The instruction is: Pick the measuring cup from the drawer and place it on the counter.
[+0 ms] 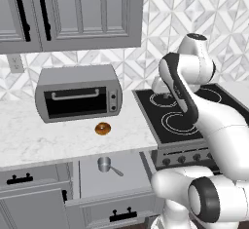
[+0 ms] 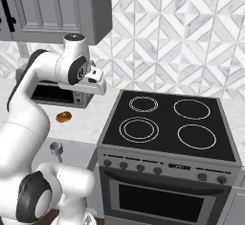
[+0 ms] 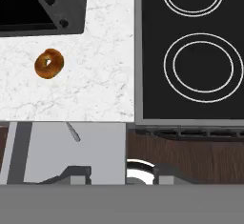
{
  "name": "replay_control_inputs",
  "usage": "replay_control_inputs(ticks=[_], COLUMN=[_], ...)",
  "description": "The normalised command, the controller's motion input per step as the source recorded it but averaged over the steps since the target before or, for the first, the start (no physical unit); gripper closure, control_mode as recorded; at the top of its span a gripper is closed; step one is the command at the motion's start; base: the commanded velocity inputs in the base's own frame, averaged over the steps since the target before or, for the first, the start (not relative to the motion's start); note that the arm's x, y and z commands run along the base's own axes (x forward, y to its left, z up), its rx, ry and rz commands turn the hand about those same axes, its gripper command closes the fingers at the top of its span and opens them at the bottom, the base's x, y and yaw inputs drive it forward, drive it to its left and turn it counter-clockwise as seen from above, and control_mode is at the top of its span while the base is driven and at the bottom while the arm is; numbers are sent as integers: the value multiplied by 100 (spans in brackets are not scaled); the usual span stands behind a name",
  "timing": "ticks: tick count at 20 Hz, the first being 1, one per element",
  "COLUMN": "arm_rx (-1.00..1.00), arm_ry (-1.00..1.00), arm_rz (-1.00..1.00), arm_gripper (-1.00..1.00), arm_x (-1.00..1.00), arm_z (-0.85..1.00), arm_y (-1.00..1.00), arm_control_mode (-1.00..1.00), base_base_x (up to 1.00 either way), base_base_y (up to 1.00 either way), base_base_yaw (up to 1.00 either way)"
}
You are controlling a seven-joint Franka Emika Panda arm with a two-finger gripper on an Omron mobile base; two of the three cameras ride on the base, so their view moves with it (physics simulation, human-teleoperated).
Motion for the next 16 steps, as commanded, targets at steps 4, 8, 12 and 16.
replay_control_inputs(ticks=[4,8,12,16], arm_rx=[0,-2,-4,-1], arm_ry=[0,6,2,0], arm_rz=[-1,0,0,0], arm_gripper=[-100,-100,-100,-100], arm_x=[-54,-86,-48,-19], arm_z=[-2,-37,-86,-84], arm_y=[-11,-15,-5,0], arm_control_mode=[-100,-100,-100,-100], base_base_x=[0,0,0,0], base_base_y=[0,0,0,0], base_base_yaw=[0,0,0,0])
